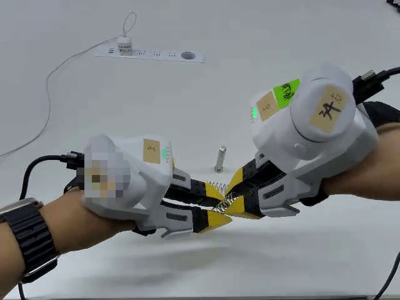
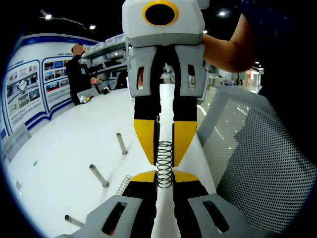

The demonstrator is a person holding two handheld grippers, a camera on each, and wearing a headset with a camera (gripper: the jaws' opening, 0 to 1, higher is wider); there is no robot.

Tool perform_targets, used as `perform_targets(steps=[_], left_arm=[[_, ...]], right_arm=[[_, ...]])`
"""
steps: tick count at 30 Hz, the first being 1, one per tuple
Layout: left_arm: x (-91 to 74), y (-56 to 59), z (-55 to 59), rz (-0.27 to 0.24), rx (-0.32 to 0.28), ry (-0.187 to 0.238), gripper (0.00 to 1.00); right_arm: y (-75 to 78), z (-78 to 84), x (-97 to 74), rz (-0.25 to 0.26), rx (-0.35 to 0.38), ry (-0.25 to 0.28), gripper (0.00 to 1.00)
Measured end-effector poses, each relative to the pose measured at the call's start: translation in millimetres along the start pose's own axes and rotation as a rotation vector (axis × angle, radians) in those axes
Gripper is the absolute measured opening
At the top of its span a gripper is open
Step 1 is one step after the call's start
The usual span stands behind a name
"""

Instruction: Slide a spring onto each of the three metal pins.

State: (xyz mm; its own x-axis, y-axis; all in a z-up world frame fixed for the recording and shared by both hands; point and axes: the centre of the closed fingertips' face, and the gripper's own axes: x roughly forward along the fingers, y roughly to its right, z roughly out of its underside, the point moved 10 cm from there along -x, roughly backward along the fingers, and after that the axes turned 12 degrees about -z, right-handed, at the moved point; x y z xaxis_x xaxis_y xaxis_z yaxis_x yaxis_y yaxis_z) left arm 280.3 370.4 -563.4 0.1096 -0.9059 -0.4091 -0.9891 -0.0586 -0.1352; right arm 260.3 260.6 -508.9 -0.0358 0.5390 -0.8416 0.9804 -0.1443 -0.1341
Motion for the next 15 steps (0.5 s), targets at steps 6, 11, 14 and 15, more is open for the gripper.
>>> perform_targets(steps=[6, 11, 14, 15], left_arm=[[-1.4, -2.7, 1.5, -0.02, -0.047, -0.012, 0.25], [-13.0, -5.3, 1.7, -0.033, -0.063, -0.007, 0.25], [-23.0, -5.0, 1.4, -0.044, -0.068, 0.003, 0.26], [-25.6, -5.1, 1.8, -0.05, -0.069, 0.004, 0.26]], right_arm=[[3.4, 3.6, -8.0, 0.013, 0.02, 0.0, 0.12], [8.0, 11.6, -23.5, 0.05, 0.046, -0.01, 0.12], [12.2, 18.2, -37.9, 0.083, 0.07, -0.022, 0.12], [13.6, 20.4, -41.7, 0.092, 0.078, -0.028, 0.12]])
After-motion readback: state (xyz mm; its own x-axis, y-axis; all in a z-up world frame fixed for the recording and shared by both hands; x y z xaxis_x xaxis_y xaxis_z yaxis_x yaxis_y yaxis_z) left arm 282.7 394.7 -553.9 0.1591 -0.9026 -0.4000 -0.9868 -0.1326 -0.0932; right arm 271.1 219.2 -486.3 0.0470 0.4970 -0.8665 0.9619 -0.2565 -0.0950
